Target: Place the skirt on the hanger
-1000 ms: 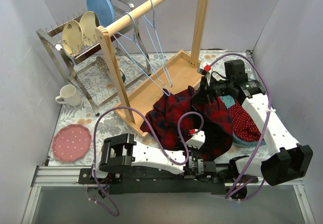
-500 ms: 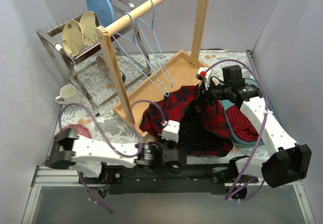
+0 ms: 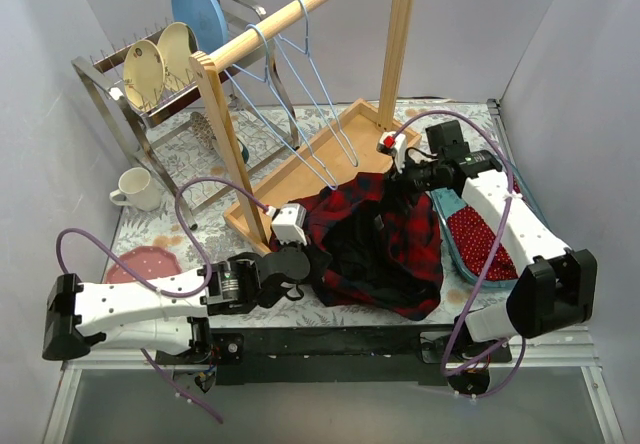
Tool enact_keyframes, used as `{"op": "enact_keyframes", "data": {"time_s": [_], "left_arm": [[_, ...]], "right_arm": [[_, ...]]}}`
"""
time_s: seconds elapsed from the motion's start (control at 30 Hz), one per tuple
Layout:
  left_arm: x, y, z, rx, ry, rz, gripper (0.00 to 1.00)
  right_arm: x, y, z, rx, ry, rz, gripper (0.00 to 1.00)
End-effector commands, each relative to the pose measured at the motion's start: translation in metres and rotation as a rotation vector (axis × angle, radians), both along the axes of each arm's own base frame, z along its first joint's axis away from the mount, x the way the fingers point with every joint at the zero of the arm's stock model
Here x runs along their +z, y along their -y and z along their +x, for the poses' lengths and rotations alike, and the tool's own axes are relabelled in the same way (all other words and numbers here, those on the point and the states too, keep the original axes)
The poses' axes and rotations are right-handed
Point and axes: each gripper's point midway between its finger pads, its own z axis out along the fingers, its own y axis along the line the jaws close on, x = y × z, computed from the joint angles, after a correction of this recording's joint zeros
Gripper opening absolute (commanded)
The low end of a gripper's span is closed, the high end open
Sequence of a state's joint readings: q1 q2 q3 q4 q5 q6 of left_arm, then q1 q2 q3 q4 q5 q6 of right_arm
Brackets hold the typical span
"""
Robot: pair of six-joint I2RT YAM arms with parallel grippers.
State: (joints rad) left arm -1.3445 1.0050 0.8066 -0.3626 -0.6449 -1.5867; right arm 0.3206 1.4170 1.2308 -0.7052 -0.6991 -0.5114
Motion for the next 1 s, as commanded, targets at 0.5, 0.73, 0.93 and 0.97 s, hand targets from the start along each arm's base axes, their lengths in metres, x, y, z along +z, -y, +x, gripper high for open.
{"op": "enact_keyframes", "data": {"time_s": [0.5,0.73,0.93,0.97], "left_arm": [[0.0,0.021,0.018,0.028,-0.053,-0.086,0.0],[0.003,0.024,0.02,0.028,-0.049,-0.093,0.0],[0.006,0.022,0.022,0.035,-0.039,-0.092,0.0],[0.006,0.022,0.022,0.034,-0.037,-0.087,0.0]], "right_arm": [[-0.018,0.069,-0.119,0.243,0.03,-0.321,0.81],[-0.033,0.071,-0.131,0.263,-0.018,-0.379,0.73],[-0.027,0.059,-0.143,0.319,-0.017,-0.349,0.68],[-0.023,0.058,-0.141,0.309,-0.009,-0.347,0.68]]}}
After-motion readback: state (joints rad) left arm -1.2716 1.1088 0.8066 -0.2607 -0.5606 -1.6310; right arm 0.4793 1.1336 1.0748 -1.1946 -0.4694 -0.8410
